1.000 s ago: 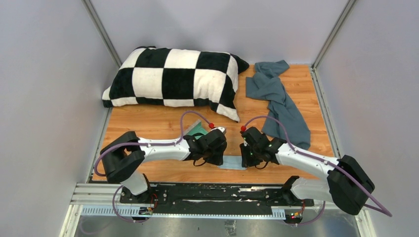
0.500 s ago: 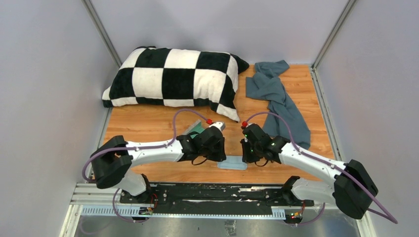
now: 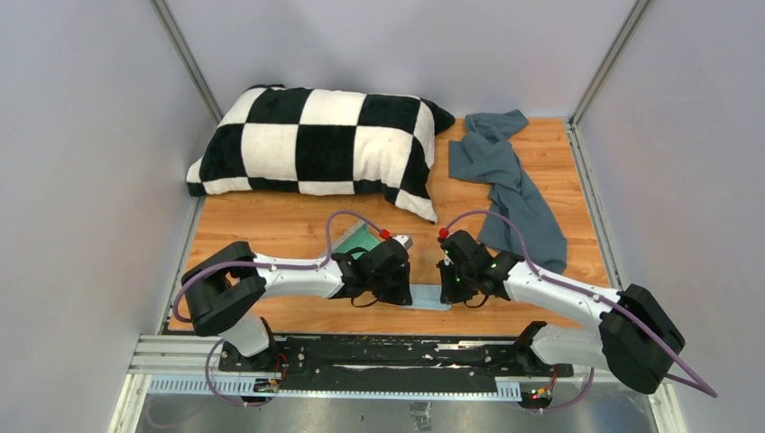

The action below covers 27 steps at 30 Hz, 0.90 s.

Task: Organize the sunglasses
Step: Fold the glasses cleaning cloth at the center of the board.

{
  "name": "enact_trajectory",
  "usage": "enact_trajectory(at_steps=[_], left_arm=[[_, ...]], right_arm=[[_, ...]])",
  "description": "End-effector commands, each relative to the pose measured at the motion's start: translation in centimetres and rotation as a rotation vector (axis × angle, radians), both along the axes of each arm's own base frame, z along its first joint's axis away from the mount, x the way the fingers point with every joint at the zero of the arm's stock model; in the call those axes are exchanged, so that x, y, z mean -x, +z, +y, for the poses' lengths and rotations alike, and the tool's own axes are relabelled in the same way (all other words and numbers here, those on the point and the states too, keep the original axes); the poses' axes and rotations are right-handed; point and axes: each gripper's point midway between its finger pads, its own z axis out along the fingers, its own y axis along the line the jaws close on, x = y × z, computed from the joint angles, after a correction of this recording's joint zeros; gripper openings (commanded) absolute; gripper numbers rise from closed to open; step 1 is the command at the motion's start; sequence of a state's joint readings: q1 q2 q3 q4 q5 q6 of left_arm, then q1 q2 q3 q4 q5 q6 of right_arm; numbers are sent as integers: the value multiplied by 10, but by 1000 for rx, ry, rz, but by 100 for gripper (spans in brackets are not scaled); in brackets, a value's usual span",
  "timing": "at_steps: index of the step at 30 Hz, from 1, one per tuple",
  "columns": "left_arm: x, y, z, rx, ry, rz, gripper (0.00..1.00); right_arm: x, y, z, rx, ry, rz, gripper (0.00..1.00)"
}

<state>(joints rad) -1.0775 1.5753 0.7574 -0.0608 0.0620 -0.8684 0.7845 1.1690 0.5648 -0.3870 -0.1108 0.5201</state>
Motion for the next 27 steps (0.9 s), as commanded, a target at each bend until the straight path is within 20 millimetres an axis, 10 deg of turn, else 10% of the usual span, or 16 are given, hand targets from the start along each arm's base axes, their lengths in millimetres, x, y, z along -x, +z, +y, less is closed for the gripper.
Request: enact_trajectory(at_steps=[1,17,27], left_arm=[[6,13,-1,41,-12,2,20],[6,38,7,62,-1,-32,22],[3,18,2,29,0,-16,22]], right_arm=[[22,-10,-3,-8,44,61,0],[30,8,4,-54,98,46,0],[19,19,5,-35,93,-3,8]])
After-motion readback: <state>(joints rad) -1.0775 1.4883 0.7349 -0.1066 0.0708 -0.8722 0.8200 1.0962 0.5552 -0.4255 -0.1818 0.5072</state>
